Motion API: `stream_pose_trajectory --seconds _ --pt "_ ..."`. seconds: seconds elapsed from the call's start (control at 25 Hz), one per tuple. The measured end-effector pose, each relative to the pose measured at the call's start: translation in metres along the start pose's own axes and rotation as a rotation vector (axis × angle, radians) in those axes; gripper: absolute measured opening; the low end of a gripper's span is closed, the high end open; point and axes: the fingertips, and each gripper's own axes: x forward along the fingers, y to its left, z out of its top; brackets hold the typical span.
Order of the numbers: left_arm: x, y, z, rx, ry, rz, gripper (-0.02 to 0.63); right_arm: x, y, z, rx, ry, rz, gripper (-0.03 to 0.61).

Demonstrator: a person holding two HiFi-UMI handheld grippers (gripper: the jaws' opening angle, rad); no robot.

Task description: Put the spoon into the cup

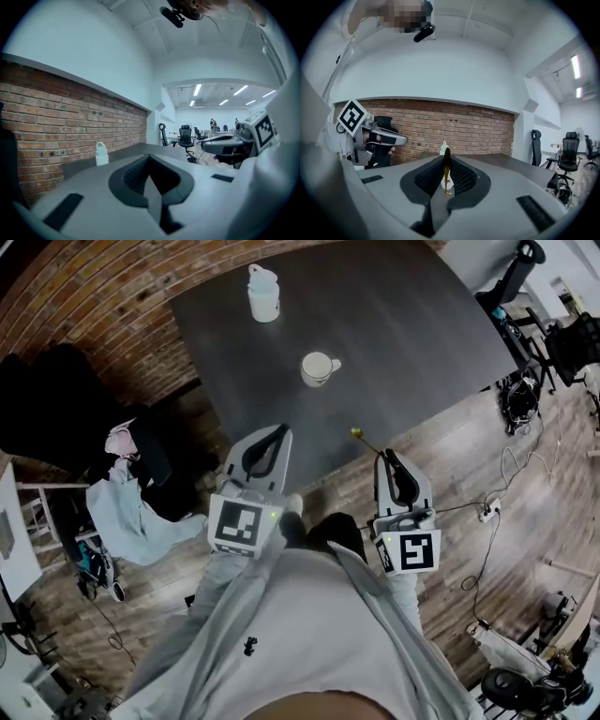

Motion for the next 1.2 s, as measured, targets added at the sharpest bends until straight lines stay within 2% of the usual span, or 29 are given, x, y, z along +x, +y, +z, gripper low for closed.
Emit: stream_pose_trajectory --seconds 0.36,0.56,0.8,1.2 --pt "0.018 0.006 -0.003 -0.018 0.018 -0.011 0.019 0.013 -0.018 0.002 0.008 0.001 -0.033 0.048" --pt "0.044 0.014 -0.003 -0.011 0.014 0.029 0.019 0.036 -0.038 -0.004 0.015 0.012 0.009 0.049" --pt "0.087 0.036 0.005 -0.044 0.019 0.155 0.019 0.097 -0.071 0.004 -0.001 -0.023 0.139 0.049" --pt "0.140 0.082 0.026 -0.050 0.031 0.393 0.019 0.207 -0.094 0.032 -0.035 -0.082 0.448 0.049"
